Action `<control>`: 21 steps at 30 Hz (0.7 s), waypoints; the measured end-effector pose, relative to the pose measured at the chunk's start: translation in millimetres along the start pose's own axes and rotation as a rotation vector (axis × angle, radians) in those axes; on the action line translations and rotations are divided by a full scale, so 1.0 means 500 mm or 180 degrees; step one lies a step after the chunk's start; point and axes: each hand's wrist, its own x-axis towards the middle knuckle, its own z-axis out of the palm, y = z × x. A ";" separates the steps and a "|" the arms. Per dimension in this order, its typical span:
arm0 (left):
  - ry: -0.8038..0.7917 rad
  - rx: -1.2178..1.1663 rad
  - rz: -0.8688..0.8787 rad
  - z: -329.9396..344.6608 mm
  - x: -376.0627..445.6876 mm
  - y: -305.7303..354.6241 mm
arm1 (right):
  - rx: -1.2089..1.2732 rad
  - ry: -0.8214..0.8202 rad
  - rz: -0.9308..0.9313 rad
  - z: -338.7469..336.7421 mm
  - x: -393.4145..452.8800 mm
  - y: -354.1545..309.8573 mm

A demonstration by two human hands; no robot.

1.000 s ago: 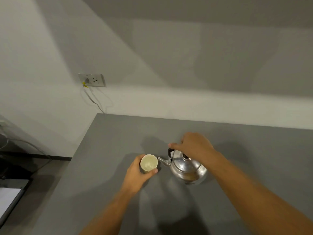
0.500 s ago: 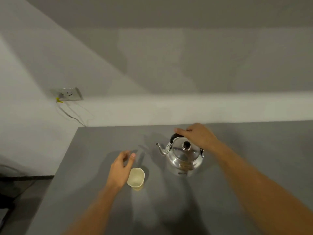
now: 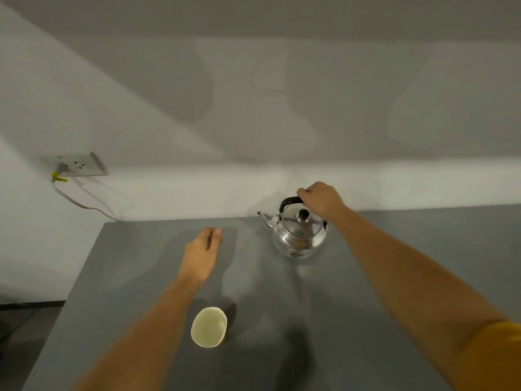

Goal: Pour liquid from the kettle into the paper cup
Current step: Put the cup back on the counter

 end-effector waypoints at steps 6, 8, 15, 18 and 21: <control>-0.0076 -0.0007 -0.0036 0.018 0.034 0.019 | 0.0067 -0.0048 0.0041 0.021 0.052 0.007; -0.0087 -0.0006 -0.0038 0.020 0.038 0.021 | 0.0046 -0.0051 0.0041 0.028 0.062 0.007; -0.0091 0.0013 -0.0095 0.021 0.047 0.012 | 0.0076 -0.0003 -0.0004 0.041 0.087 0.015; -0.0079 0.0023 -0.0104 0.020 0.048 0.009 | 0.0022 0.0002 -0.0075 0.042 0.091 0.016; -0.0090 0.0009 -0.0125 0.023 0.046 0.008 | 0.0024 -0.0002 -0.0142 0.044 0.097 0.016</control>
